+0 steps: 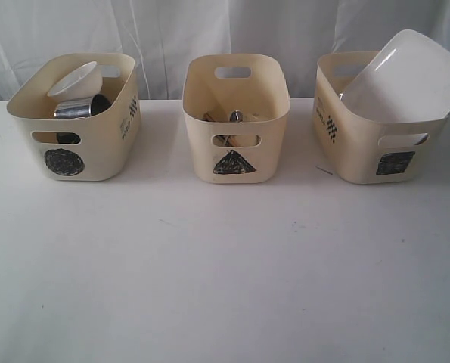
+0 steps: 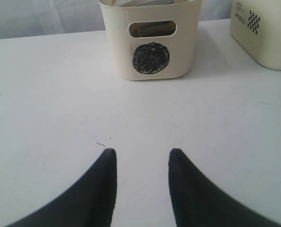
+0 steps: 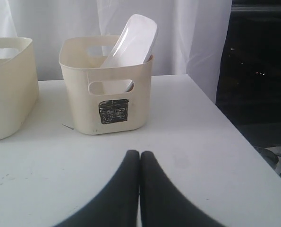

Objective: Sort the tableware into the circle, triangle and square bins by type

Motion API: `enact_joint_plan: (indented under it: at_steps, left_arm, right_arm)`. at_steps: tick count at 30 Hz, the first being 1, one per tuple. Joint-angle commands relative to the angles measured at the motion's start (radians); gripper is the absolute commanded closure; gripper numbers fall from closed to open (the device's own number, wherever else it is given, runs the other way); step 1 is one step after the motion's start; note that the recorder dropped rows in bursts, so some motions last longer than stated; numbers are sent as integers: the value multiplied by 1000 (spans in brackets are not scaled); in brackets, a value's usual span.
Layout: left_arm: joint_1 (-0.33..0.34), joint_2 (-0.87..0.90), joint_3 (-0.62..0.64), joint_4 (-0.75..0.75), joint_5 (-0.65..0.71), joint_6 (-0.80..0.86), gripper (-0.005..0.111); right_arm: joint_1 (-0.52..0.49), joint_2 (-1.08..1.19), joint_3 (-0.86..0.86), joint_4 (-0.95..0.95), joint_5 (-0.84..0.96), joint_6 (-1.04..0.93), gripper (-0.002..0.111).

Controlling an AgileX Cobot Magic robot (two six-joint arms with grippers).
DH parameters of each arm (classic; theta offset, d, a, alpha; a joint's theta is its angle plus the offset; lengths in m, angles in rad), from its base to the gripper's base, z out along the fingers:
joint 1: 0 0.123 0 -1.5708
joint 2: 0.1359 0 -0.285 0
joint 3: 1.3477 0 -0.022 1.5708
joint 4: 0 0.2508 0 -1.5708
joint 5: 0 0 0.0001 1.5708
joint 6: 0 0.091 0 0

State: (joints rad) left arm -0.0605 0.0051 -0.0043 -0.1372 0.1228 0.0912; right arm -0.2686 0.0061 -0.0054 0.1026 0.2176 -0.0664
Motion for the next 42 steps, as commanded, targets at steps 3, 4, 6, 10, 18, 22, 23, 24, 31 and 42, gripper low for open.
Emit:
enact_joint_plan:
  at_steps: [3, 4, 6, 10, 18, 22, 23, 24, 31, 42]
  left_arm:
    - [-1, -5, 4, -7, 4, 2, 65]
    - [-1, -5, 4, -7, 4, 2, 65]
    - [-1, -5, 4, -7, 4, 2, 65]
    - [-1, -5, 4, -7, 4, 2, 65]
    - [-1, -5, 4, -7, 4, 2, 65]
    - [-1, -5, 4, -7, 4, 2, 65]
    - [-1, -5, 4, -7, 4, 2, 65]
    - [-1, -5, 4, 0, 4, 11, 65]
    - [-1, -5, 4, 6, 4, 27, 69]
    - [-1, -5, 4, 3, 5, -9, 106]
  right_arm:
    - [0, -4, 5, 6, -3, -9, 108]
    - [0, -4, 5, 6, -3, -9, 108]
    - [0, -4, 5, 6, -3, -9, 108]
    - [0, -4, 5, 6, -3, -9, 108]
    - [0, -4, 5, 6, -1, -9, 108]
    - [0, -4, 5, 6, -3, -9, 108]
    - [0, -4, 5, 6, -3, -9, 108]
    - [0, -4, 5, 6, -3, -9, 108]
    - [0, -4, 5, 6, -1, -9, 108]
    - [0, -4, 5, 6, -3, -9, 108]
